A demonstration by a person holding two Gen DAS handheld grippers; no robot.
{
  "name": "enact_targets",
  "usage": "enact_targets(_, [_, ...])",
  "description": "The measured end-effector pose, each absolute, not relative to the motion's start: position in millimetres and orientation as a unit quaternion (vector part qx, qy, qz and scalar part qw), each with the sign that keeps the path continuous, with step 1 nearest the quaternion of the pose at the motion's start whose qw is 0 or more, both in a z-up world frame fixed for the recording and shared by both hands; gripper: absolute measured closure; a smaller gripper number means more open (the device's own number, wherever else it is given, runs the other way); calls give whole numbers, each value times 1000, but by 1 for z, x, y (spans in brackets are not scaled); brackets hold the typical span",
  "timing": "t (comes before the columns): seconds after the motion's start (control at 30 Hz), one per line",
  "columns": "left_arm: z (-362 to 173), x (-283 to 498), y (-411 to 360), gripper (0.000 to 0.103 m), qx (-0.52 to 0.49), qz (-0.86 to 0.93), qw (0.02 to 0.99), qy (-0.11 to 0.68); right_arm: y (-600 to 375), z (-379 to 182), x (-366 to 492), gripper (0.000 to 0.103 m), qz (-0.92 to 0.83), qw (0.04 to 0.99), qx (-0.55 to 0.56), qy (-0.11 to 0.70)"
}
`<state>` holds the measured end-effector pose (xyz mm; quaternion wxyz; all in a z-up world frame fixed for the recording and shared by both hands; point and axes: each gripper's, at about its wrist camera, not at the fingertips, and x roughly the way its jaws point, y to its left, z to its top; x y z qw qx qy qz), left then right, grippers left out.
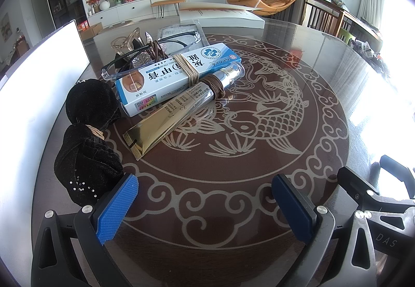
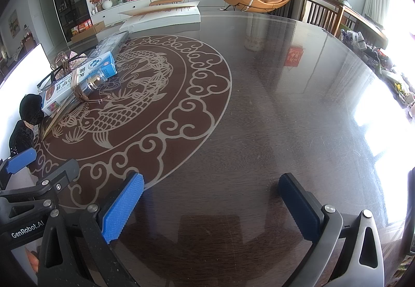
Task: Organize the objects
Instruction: 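Lower the left gripper onto the black knit hats and close it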
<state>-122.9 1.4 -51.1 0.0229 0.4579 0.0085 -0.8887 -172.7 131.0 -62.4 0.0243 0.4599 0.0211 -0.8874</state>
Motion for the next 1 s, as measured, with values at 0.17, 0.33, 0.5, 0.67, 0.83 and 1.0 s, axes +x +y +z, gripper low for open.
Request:
enact_targets(0.17, [-51,-123,1,0,458,-889,22,8,131,-62,-173,0,-887,24,460,21])
enact_targets(0.33, [-47,-100,0,0,480,-877,-36,-4,131,-62,-173,0,-887,25,460,21])
enact_targets(0.5, [-21,-63,-33,0,452,-890,-38,42,131,-62,-173,0,-887,24,460,21])
enact_targets(0.67, [6,-102,-73,0,441,-896,19,43,131,-62,-173,0,-887,25,460,21])
enact_targets(0.83, [-6,-152,-102,2,452,-887,26,91,131,-62,-173,0,-887,25,460,21])
enact_targets(1.0, [-30,-158,-105,64,475,-876,29,76,131,-62,-173,0,-887,25,460,21])
